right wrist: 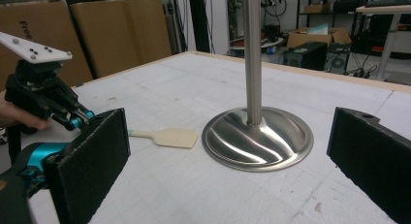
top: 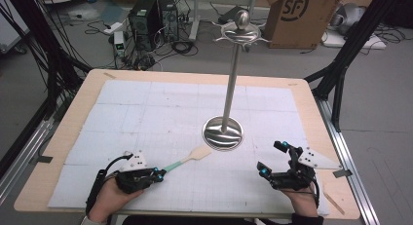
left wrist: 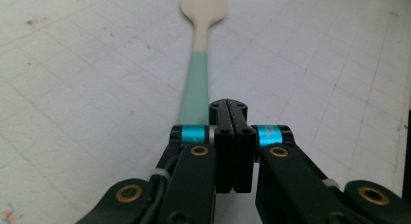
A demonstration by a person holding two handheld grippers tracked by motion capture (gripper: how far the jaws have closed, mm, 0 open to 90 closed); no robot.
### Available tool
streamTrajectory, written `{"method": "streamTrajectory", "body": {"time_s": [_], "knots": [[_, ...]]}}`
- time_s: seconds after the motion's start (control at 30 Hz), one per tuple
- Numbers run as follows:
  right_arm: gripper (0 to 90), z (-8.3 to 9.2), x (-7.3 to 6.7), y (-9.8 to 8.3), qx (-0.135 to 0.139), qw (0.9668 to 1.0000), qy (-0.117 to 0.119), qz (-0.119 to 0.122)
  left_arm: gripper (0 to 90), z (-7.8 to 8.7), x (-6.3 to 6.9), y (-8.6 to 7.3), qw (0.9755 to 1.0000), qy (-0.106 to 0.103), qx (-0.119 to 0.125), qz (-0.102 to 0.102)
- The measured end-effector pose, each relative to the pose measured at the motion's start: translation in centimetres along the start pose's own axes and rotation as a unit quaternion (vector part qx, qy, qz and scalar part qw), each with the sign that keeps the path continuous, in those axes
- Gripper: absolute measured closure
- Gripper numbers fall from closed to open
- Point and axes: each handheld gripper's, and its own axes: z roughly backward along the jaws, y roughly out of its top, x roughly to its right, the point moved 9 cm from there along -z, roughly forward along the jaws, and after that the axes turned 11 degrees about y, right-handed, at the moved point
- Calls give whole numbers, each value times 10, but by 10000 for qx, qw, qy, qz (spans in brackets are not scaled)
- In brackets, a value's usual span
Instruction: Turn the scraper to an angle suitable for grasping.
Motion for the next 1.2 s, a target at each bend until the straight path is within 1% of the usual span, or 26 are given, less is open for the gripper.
{"method": "streamTrajectory", "body": {"time_s": [0.07, 0.13, 0.2, 0.23, 0.27, 0.3, 0.37, 0.43, 0.5, 0.6, 0.7, 0.73, 0.8, 0.83, 0.87, 0.97, 1.1, 1.17, 1.2], "knots": [[3, -1, -1, 1, 17, 10000, 12, 22, 898, -2, -1, -1, 10000, 49, -82, -22], [4, -1, -2, 1, 12, 10000, 40, 13, 898, -2, 0, -1, 10000, 38, -89, 12], [4, -2, -3, 1, 9, 10000, 52, 28, 898, -2, -1, -2, 9999, 56, -109, -12], [4, -2, -2, 1, 7, 10000, 51, 38, 898, -3, -2, -2, 9998, 129, -153, -24], [3, -2, -2, 1, -2, 10000, 52, 27, 899, -4, -3, -2, 9997, 150, -180, -18], [3, -2, -2, 1, -4, 10000, 50, 24, 899, -4, -4, -2, 9997, 186, -176, -21], [3, -1, -3, 1, 11, 10000, 50, 15, 899, -5, -9, -1, 9993, 331, -175, -2], [3, -1, -3, 1, 20, 10000, 46, 9, 899, -7, -15, 0, 9987, 454, -188, 104], [3, -1, -2, 0, 7, 10000, 37, -14, 899, -9, -22, 1, 9981, 524, -194, 243], [3, -3, -2, -2, -35, 10000, 45, -10, 899, -13, -31, 4, 9968, 723, -189, 281], [3, -4, -3, -2, -54, 10000, 67, -12, 900, -16, -42, 7, 9947, 913, -202, 435], [3, -4, -3, -2, -39, 10000, 65, -7, 900, -17, -44, 8, 9940, 957, -177, 504], [3, -4, -3, -1, -31, 10000, 76, -13, 900, -16, -43, 9, 9946, 890, -186, 499], [4, -4, -3, -1, -20, 10000, 79, -3, 900, -15, -40, 12, 9950, 818, -76, 566], [4, -3, -3, -1, -4, 9999, 97, -32, 900, -15, -39, 15, 9953, 782, -5, 574], [3, -3, -1, -1, 18, 10000, 74, -47, 900, -16, -36, 27, 9954, 745, 57, 595], [3, -3, -2, -1, 8, 10000, 83, -48, 900, -29, -35, 43, 9958, 721, 40, 560], [4, -3, -2, 0, 21, 9999, 97, -33, 900, -36, -34, 48, 9961, 670, 28, 574], [3, -3, -2, 0, 23, 9999, 96, -22, 900, -40, -33, 51, 9964, 644, 34, 542]]}}
